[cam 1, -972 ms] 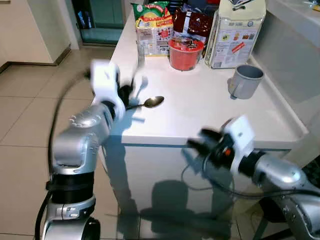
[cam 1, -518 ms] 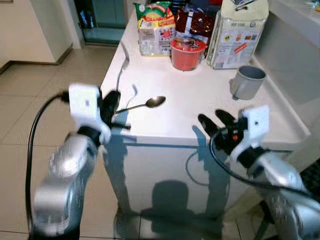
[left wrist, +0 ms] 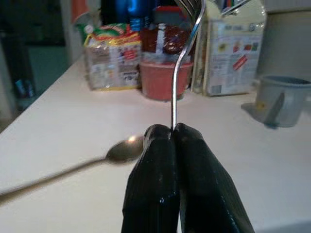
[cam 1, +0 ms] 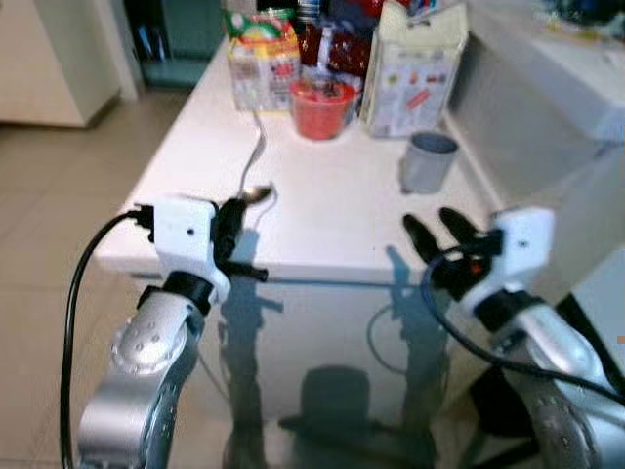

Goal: Setting the table

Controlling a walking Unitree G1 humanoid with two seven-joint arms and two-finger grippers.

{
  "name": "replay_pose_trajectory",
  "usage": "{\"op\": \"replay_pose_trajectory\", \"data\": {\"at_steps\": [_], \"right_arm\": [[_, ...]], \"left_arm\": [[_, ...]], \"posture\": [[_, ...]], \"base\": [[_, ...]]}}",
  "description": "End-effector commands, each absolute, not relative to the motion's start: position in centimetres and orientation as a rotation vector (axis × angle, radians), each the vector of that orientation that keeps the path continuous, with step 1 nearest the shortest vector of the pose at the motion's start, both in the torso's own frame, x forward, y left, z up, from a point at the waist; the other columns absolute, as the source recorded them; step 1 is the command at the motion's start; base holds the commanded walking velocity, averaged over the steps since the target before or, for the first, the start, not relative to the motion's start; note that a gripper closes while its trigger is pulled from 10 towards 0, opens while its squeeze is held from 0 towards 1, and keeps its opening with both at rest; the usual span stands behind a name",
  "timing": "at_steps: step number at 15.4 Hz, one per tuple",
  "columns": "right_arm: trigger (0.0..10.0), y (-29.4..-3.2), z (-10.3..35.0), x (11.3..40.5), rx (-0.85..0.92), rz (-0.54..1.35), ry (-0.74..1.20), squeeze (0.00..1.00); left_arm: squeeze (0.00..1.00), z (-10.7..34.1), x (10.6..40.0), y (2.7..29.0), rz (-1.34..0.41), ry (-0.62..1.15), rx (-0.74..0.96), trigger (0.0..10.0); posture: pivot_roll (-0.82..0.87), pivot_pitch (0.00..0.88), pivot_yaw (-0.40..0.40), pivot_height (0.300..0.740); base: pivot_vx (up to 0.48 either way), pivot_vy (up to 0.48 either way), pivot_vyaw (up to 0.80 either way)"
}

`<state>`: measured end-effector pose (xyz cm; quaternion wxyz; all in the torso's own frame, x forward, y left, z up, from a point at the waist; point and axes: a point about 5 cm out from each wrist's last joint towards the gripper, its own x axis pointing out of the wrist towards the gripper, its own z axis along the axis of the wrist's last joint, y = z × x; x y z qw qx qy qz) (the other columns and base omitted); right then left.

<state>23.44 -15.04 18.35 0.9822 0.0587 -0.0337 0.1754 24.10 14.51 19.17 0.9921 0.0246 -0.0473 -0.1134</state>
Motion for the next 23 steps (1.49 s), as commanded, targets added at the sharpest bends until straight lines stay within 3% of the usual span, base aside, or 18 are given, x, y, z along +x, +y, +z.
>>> {"op": "replay_pose_trajectory", "data": {"at_steps": [1,7,14,23], "right_arm": [[10.0,-15.2,19.0,23.3,0.113,0.343,-0.112,0.0],[10.0,-14.0,18.3,23.5,0.141,0.362,-0.118,0.0],[10.0,-14.5,18.1,23.4,0.149,0.286,-0.141,0.0],[10.0,-15.6,18.7,23.9,0.108,0.261,-0.157,0.0]], "left_arm": [[0.0,19.2,23.9,14.9,-0.201,-0.095,0.072,10.0],[0.0,19.3,25.0,14.6,-0.222,-0.118,0.113,10.0],[0.0,19.1,26.5,13.7,-0.243,-0.131,0.104,10.0],[0.0,19.2,27.4,12.2,-0.279,-0.163,0.06,10.0]], "posture": [[-0.05,0.0,-0.05,0.74],[-0.03,0.0,-0.037,0.74],[-0.07,0.0,0.027,0.74],[-0.1,0.0,0.025,0.74]], "base": [[0.0,-0.48,0.0],[0.0,-0.48,0.0],[0.0,-0.48,0.0],[0.0,-0.48,0.0]]}}
